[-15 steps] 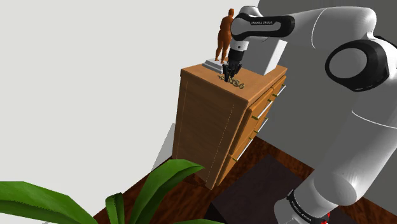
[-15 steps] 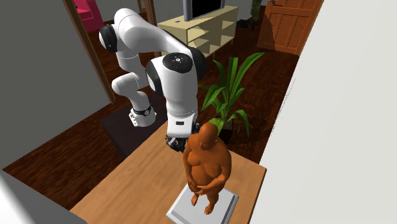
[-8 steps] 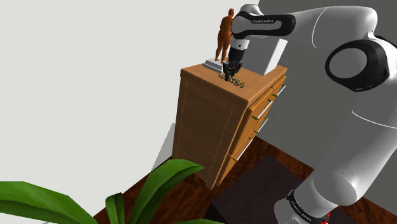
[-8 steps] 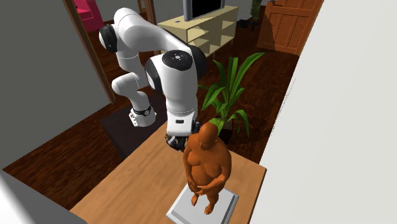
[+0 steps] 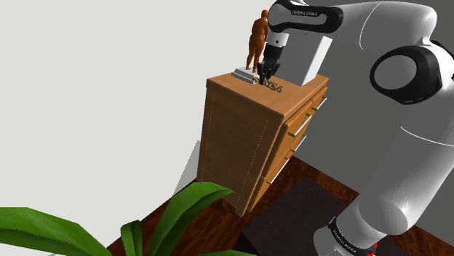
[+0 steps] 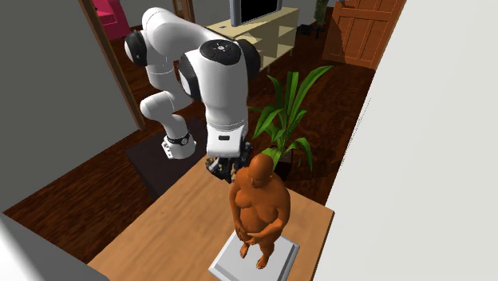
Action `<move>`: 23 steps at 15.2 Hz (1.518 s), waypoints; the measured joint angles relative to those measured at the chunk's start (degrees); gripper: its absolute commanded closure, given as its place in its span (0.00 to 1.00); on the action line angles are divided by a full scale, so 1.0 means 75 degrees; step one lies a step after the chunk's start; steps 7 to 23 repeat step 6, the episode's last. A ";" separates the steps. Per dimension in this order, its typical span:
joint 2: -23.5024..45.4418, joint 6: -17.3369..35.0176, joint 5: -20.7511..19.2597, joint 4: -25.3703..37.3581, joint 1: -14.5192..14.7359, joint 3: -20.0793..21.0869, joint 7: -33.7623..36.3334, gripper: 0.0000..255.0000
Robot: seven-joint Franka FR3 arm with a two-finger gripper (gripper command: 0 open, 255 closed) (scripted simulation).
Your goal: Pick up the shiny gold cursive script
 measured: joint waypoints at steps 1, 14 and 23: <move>0.0035 -0.0124 0.0006 0.0160 -0.0008 -0.0003 -0.0004 1.00; 0.0124 -0.0631 0.0018 0.0755 -0.0028 -0.0010 -0.0006 1.00; 0.0124 -0.0631 0.0018 0.0755 -0.0028 -0.0010 -0.0006 1.00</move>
